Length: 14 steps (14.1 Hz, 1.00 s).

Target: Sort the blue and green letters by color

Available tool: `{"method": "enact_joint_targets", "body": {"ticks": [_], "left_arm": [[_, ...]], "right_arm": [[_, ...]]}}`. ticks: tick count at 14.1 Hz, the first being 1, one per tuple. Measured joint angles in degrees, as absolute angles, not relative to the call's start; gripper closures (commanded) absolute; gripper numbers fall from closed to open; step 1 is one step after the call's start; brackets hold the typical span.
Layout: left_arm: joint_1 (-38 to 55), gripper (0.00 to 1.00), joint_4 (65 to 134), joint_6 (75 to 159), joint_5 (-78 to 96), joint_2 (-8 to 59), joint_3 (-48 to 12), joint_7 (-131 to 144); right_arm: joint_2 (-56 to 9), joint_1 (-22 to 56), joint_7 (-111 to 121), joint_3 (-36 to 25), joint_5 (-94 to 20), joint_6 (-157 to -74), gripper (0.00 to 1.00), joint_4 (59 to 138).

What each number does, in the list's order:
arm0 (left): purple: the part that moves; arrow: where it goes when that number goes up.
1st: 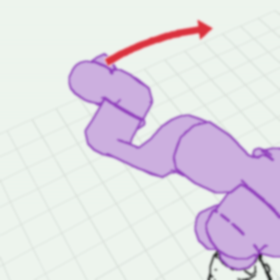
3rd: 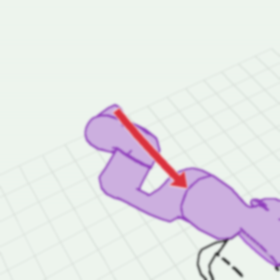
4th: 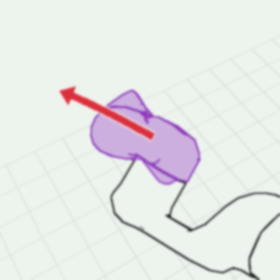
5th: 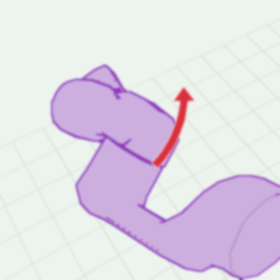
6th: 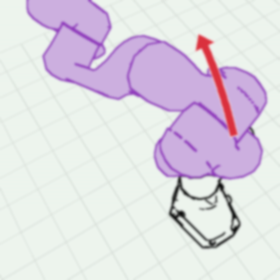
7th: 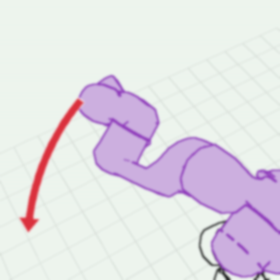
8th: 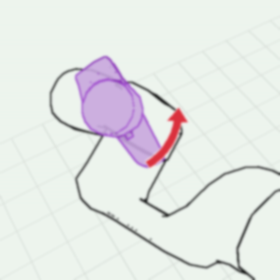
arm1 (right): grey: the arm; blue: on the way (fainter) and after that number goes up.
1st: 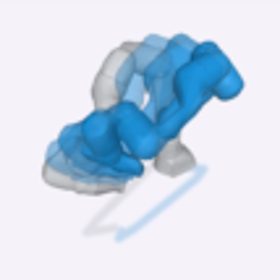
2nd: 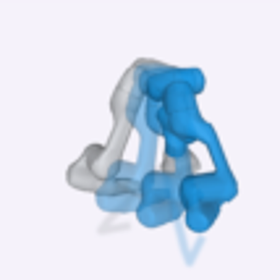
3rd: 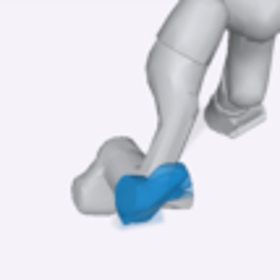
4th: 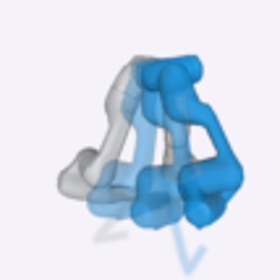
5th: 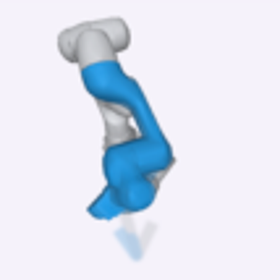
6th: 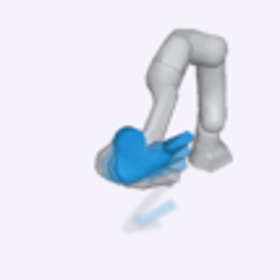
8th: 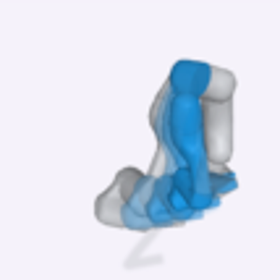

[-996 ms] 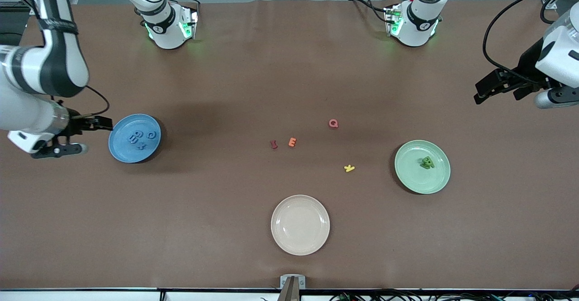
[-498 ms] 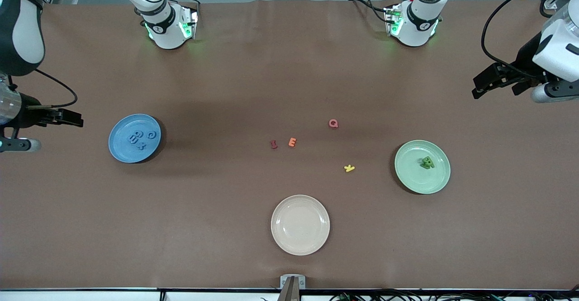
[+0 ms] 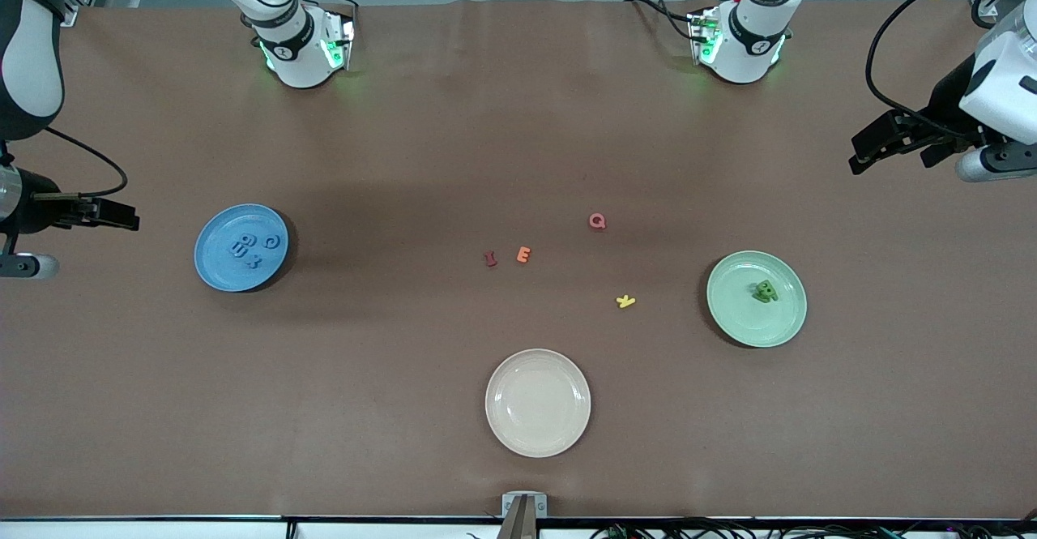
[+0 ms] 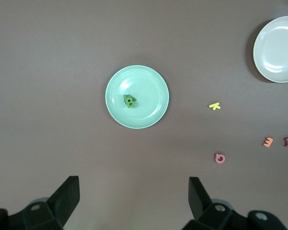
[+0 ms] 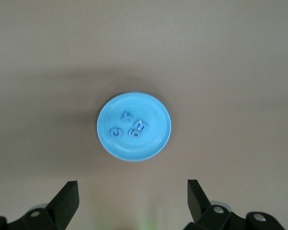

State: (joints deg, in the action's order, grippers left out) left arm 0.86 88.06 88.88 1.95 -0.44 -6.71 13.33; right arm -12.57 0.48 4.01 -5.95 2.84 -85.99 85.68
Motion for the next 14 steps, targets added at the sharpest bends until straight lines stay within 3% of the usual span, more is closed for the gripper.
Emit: {"method": "enact_joint_targets", "body": {"ticks": [11, 14], "left_arm": [[0.9, 0.0, 88.1, 90.9, 2.0, 0.4, -6.7, 13.3], [0.8, 0.0, 88.0, 91.0, 2.0, 0.5, -6.7, 13.3]], "right_arm": [[-10.7, 0.5, 4.0, -5.9, 0.3, -83.0, 0.0, 85.2], [-7.4, 0.4, 4.0, -6.0, 0.2, -82.2, 0.0, 85.3]]}}
